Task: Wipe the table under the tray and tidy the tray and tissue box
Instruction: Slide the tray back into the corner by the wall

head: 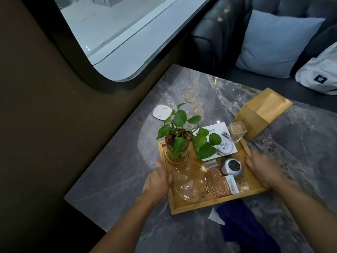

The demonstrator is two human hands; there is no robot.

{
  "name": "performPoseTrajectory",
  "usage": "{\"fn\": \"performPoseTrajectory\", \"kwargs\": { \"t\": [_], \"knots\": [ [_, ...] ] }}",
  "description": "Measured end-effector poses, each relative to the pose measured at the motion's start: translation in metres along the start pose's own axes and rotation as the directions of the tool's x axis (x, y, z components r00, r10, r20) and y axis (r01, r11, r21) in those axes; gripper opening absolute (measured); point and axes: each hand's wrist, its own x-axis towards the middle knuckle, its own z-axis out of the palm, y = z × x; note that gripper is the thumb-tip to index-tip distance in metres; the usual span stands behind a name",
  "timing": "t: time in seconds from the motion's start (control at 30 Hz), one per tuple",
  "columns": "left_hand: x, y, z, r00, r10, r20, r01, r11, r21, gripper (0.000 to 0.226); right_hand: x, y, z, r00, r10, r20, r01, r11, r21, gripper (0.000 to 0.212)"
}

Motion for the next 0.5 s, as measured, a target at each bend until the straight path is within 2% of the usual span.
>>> {"fn": "performPoseTrajectory", "kwargs": {
  "t": [0.3, 0.5],
  "knots": [
    [-0.004, -0.007, -0.001, 0.999, 0.014, -0.038, -0.013, 1.0, 0.021, 0.043, 0.003, 0.001, 0.001, 0.999, -0.019, 0.026, 0.019, 1.0, 0.018, 0.021],
    [-0.015, -0.018, -0.024, 0.991, -0.095, -0.094, 0.091, 0.995, -0.046, 0.029, 0.01, -0.029, -0.013, 0.995, -0.099, -0.013, 0.1, 0.994, 0.047, 0.021]
  ]
}}
